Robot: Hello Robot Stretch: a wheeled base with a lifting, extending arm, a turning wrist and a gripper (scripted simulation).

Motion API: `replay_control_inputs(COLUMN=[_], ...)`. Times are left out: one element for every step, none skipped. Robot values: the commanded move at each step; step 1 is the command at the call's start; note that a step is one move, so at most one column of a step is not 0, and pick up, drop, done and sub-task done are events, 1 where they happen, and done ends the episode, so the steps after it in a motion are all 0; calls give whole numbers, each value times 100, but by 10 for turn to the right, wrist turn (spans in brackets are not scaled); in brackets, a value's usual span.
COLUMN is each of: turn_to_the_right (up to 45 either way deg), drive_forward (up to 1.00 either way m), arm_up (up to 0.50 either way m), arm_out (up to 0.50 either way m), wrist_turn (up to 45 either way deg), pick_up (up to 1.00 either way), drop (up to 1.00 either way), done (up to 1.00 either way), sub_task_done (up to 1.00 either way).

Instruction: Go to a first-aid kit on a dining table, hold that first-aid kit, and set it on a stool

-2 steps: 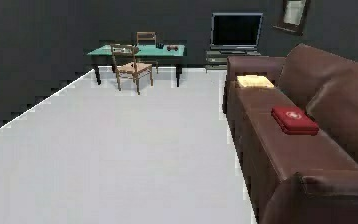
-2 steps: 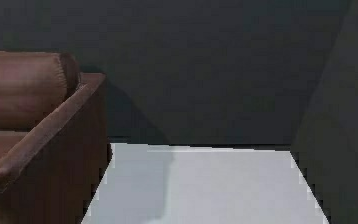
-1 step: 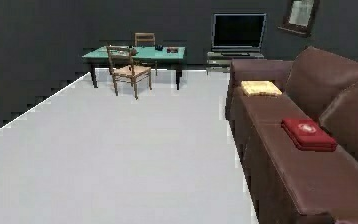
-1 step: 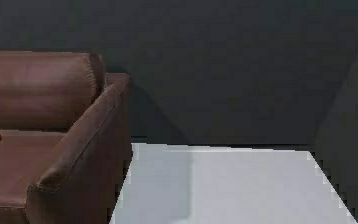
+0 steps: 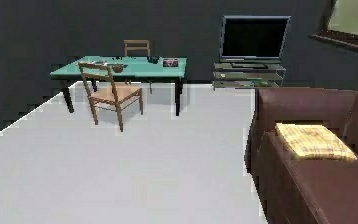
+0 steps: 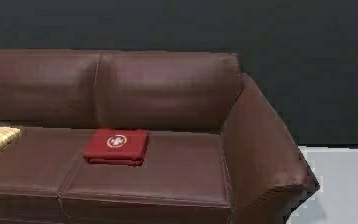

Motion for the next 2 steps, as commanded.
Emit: replay_control_inputs(turn_to_the_right=[0,-30], drive_forward=[100,0], arm_up=[0,0], arm_out=[0,0], wrist_turn=[0,0], pick_up=[0,0], drop=[0,0], done=[0,0], sub_task_done=[0,0])
